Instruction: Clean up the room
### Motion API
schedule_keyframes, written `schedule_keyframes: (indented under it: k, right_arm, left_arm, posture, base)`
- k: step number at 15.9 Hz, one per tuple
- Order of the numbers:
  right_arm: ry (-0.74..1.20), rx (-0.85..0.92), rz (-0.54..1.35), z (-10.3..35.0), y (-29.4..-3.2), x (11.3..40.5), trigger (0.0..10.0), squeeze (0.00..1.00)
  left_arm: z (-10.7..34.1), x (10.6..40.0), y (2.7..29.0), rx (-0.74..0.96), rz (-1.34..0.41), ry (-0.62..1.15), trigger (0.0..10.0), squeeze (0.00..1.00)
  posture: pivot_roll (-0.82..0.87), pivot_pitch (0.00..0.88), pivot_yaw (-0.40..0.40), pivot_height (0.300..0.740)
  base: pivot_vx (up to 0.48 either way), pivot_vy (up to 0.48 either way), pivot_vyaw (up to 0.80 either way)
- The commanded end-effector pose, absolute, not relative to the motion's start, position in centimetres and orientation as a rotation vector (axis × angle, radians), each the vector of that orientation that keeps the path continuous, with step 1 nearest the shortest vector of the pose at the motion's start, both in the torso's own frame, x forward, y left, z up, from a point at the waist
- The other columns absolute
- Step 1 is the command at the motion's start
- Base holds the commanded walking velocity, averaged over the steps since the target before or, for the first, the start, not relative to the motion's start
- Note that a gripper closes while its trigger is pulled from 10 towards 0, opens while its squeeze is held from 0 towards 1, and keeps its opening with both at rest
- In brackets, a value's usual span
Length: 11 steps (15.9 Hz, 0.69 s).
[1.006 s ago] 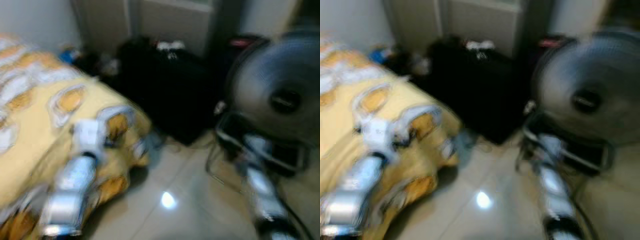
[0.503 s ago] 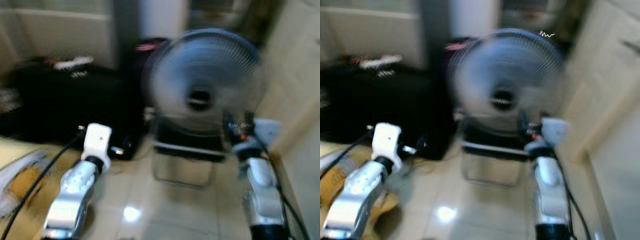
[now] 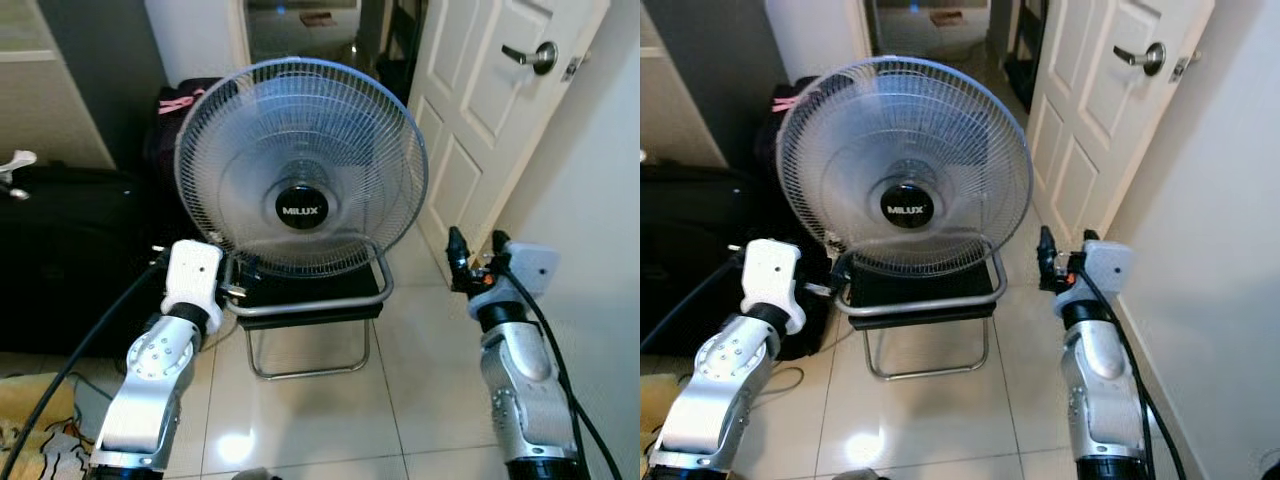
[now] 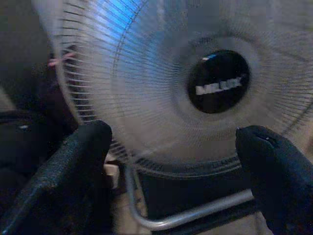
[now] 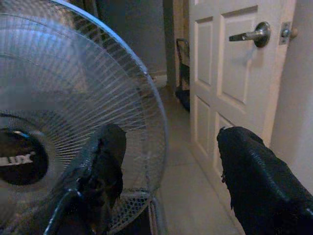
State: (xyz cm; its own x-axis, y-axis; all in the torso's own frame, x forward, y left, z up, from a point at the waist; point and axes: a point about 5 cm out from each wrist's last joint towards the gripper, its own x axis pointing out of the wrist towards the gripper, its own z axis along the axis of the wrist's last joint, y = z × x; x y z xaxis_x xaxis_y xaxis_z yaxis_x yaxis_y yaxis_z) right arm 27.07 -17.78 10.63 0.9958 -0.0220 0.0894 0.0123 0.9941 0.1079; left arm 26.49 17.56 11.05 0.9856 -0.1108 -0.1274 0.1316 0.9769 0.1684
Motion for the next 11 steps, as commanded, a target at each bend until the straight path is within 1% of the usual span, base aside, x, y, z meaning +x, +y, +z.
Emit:
schedule_keyframes:
  k: [1,8,11]
  right_arm:
    - [-0.08,0.104,0.0,10.7,-17.6,27.4,10.0,0.0]
    - [-0.041,0.086,0.007,9.7,-17.8,27.4,10.0,0.0]
    - [-0.039,0.09,0.016,9.5,-17.7,27.5,10.0,0.0]
  left_arm:
    - [11.3,26.8,18.0,0.187,-0.092,0.102,10.0,0.0]
    - [11.3,26.8,17.9,0.188,-0.094,0.099,10.0,0.0]
    - [11.2,26.8,17.9,0.193,-0.089,0.107,10.0,0.0]
  posture:
    - [-0.03,0.0,0.023,0.74]
    - [-0.03,0.0,0.023,0.74]
    - [-0.03,0.0,0.023,0.74]
  base:
    - [0.0,0.0,0.0]
    - [0.0,0.284,0.0]
    - [0.0,0.0,0.0]
